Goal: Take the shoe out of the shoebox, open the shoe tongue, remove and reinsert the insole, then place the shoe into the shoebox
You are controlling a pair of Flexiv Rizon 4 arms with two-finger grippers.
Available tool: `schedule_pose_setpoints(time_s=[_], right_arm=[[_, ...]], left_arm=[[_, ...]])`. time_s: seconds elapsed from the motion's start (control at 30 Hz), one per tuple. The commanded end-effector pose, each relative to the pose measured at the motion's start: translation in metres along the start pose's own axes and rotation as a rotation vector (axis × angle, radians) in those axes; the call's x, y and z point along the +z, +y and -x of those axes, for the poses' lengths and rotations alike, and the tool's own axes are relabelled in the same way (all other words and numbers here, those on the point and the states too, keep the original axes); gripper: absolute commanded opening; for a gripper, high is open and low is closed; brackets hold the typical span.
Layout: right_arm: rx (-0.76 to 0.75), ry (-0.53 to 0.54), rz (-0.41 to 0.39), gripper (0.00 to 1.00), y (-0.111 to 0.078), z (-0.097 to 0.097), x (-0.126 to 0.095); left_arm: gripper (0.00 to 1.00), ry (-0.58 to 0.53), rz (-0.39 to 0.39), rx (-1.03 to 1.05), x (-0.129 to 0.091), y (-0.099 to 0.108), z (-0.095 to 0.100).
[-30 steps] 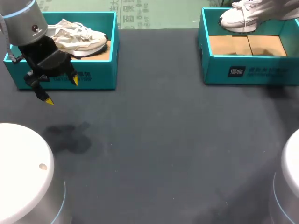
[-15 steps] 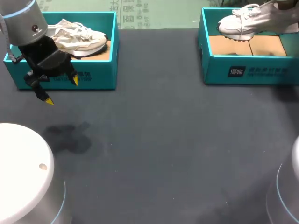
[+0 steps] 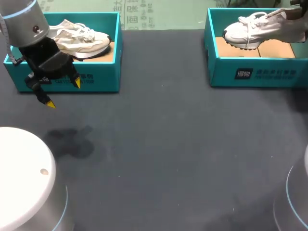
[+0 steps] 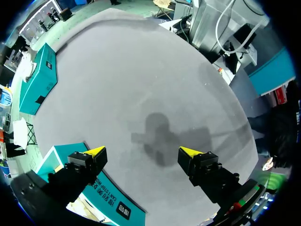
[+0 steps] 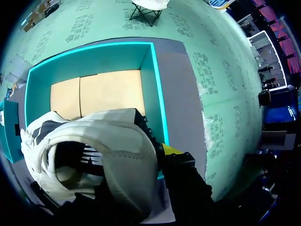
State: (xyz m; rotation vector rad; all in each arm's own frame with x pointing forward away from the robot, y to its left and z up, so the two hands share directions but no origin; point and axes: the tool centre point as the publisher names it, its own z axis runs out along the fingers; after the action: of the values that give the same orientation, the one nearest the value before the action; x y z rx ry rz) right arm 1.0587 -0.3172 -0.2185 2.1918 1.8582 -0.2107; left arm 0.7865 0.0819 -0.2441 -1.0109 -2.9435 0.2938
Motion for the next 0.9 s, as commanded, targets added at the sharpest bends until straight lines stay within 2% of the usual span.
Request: schedule_pose_setpoints(time_s=[0.03,0.27,0.5,0.9], right_arm=[[0.008,0.003,0.019,0.0,-0.004,0.0,0.004],[0.09,0.028,0.013,0.0,-0.01,-0.002,0.032],[0.109,0.035,0.017,0.0,-0.012,-0.009,0.042],[0.077,0.059,-0.028,0.0,-0.022,-0.025,0.07]], left_arm=[[1.0,-0.001,0.003,0.0,0.0,0.0,-0.001],[1.0,-0.001,0.003,0.0,0.0,0.0,-0.001],[1.0,-0.001,0.003,0.0,0.0,0.0,-0.001],[1.0,-0.001,0.003,0.0,0.0,0.0,-0.001]])
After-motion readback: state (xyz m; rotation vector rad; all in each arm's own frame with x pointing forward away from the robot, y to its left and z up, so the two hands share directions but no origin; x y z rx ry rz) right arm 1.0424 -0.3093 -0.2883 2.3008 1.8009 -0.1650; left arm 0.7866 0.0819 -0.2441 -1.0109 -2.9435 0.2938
